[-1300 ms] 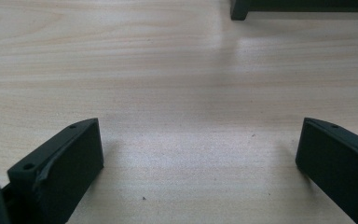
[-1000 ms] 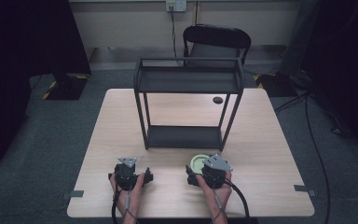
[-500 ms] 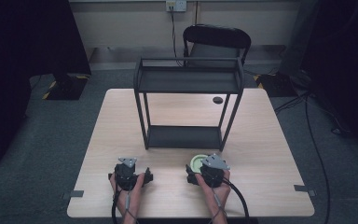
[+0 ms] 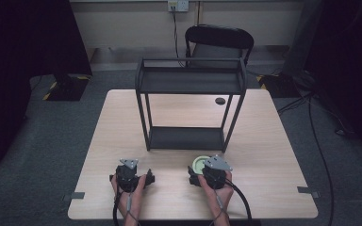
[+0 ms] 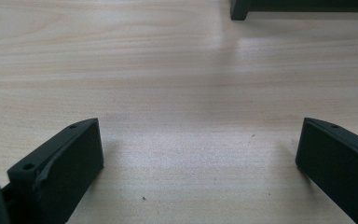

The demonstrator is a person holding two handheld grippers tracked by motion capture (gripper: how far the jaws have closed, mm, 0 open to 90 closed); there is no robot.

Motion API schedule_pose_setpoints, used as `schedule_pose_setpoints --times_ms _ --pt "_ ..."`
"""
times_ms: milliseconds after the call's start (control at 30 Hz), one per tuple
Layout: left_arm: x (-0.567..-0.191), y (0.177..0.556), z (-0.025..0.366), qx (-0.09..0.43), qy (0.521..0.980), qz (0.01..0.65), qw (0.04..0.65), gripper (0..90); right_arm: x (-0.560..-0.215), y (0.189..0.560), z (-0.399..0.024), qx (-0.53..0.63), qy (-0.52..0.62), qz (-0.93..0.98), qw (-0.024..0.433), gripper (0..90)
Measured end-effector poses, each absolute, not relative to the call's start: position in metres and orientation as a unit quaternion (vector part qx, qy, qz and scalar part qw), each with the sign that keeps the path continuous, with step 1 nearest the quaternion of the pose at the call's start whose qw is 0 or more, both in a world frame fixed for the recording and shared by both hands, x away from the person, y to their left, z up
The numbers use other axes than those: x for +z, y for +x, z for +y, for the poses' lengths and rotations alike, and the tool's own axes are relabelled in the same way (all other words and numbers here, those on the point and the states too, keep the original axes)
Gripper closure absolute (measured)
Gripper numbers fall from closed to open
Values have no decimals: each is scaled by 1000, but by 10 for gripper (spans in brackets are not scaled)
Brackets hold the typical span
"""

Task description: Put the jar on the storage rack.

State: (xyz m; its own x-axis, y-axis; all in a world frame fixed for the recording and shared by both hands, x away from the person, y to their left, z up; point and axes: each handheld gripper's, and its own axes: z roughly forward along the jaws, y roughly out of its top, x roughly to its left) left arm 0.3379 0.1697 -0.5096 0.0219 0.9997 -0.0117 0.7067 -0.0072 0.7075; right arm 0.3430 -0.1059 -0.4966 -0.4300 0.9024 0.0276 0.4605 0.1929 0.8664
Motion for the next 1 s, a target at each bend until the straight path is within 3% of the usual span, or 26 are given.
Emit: schedule_pose_setpoints --times_ms 1000 --pt "-510 338 170 264 659 648 277 2 -488 344 -104 430 468 727 260 106"
